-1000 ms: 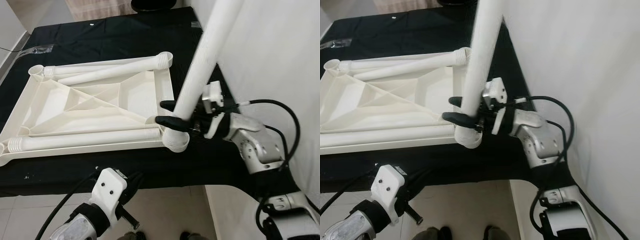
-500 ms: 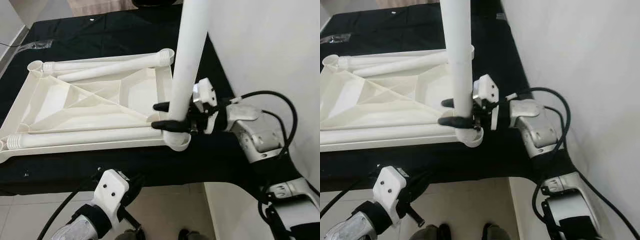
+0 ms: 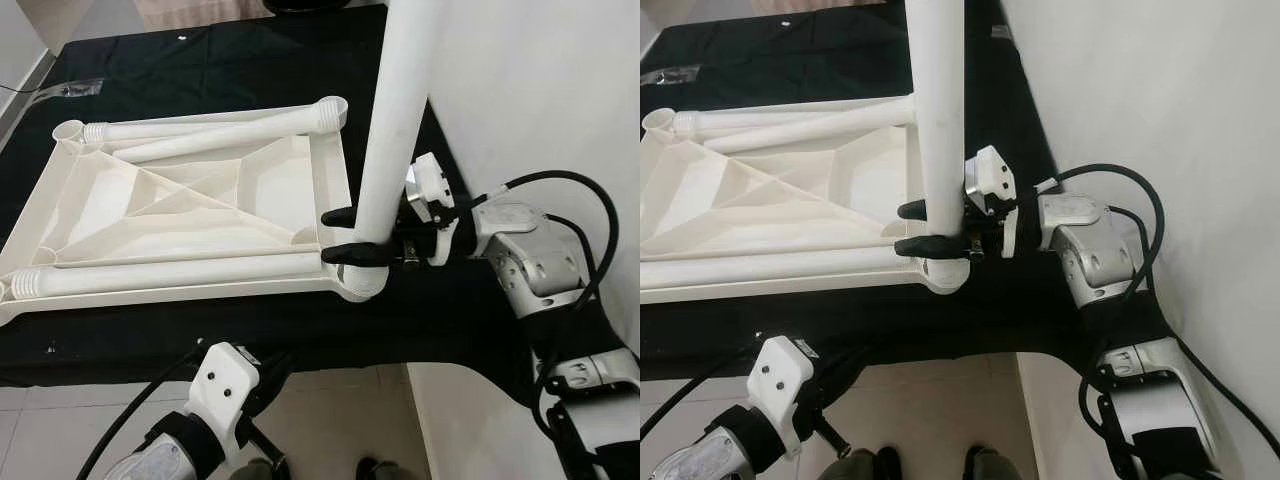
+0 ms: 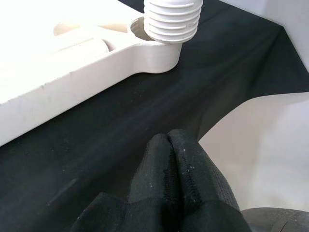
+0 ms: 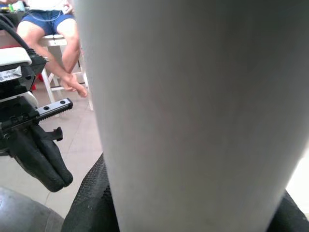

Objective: Building children table

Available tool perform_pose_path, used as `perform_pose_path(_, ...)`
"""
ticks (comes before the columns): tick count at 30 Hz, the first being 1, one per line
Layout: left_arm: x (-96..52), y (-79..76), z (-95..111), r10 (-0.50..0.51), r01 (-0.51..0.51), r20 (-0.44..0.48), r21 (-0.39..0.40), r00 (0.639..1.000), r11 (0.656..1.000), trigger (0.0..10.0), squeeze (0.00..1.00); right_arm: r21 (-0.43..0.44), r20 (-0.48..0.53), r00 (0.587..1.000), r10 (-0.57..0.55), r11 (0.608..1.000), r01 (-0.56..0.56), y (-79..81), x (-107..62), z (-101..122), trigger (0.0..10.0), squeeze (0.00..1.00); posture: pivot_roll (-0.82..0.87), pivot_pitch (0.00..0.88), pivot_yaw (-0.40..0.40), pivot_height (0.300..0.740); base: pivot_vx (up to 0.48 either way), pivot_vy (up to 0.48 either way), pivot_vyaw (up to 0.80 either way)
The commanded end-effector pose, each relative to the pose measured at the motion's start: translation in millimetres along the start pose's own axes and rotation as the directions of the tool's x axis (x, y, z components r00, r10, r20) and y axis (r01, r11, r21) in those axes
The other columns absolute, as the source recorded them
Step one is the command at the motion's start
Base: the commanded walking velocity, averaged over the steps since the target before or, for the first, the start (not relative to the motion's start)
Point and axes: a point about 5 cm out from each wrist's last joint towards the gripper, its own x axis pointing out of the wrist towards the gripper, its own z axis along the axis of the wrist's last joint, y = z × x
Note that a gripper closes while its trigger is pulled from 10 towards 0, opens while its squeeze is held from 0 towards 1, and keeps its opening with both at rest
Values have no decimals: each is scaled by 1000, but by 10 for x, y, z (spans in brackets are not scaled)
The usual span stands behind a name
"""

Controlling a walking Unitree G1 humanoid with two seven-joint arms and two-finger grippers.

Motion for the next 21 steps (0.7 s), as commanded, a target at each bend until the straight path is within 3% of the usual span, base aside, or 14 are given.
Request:
perform_pose_path(1, -23, -34, -13, -16, 16, -4, -14, 1000, 1000, 10000, 0, 31, -2, 999, 51, 998, -51, 66, 131, -92, 10000, 0, -10, 274, 7, 740, 0, 0, 0)
perform_pose_path(12, -11, -46, 7, -16, 16, 2, -10, 1000, 1000, 10000, 0, -2, 36, 999, -39, 999, 39, -64, 282, -52, 10000, 0, -5, 285, 2, 740, 0, 0, 0)
perform_pose_path(21, 2, -45, 13, -14, 14, 4, -9, 1000, 1000, 10000, 0, 8, 20, 1000, -16, 1000, 16, -62, 227, -61, 10000, 0, -5, 287, 1, 740, 0, 0, 0)
